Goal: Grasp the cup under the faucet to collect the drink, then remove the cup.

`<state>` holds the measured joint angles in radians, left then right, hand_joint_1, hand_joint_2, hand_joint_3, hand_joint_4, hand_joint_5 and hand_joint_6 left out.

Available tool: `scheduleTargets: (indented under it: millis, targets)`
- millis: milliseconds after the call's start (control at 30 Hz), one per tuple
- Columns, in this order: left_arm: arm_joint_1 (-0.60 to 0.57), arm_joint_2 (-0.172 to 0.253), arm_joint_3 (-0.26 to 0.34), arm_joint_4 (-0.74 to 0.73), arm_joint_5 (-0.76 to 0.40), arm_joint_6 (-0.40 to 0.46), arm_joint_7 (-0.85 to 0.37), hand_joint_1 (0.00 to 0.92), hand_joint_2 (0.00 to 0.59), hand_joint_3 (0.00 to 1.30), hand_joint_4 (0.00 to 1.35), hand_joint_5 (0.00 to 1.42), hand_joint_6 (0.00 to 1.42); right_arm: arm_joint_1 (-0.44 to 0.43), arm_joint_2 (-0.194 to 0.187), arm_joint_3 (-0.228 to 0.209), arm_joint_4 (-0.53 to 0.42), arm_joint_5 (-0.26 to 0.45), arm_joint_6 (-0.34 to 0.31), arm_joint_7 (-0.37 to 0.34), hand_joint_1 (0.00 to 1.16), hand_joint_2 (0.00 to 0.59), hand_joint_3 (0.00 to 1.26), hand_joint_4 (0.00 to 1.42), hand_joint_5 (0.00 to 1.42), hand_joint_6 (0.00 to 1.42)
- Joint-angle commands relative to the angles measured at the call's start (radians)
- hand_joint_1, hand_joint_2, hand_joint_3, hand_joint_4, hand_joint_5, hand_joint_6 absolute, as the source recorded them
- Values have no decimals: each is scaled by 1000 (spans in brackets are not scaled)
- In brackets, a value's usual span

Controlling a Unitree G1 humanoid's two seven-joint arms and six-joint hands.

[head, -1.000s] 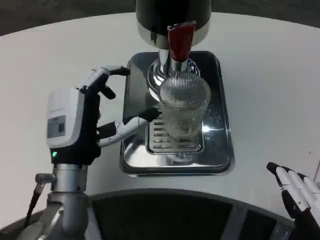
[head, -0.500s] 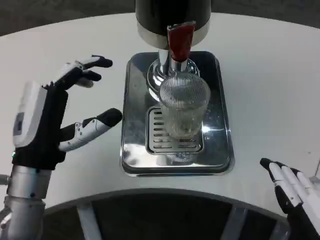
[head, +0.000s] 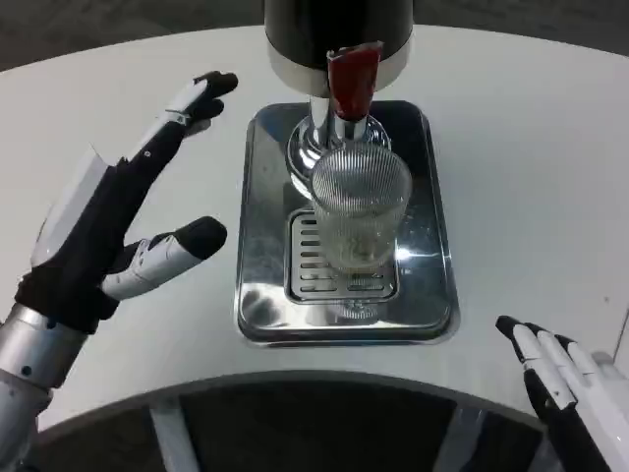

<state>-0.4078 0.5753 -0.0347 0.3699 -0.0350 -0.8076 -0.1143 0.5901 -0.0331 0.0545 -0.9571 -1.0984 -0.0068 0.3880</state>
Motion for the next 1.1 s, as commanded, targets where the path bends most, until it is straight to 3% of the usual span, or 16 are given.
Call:
scheduleTargets:
  millis: [33, 300, 700, 1100]
  targets:
    - [16, 42, 25, -76, -144, 78, -195, 0, 9, 24, 0, 20, 35, 7, 10, 14, -3, -16, 6, -10, 619, 363, 0, 0, 0, 0]
    - [-11, 83, 96, -221, -363, 279, -471, 0, 16, 0, 0, 0, 0, 3, 21, 32, 2, -36, 6, -9, 613, 366, 0, 0, 0, 0]
    - [-145, 60, 167, -245, -500, 528, -678, 0, 17, 0, 0, 0, 0, -7, 27, 48, 8, -50, 12, -10, 610, 366, 0, 0, 0, 0]
    - [-279, -7, 188, -127, -497, 606, -767, 0, 18, 0, 0, 0, 0, -14, 29, 47, 7, -54, 25, -8, 614, 362, 0, 0, 0, 0]
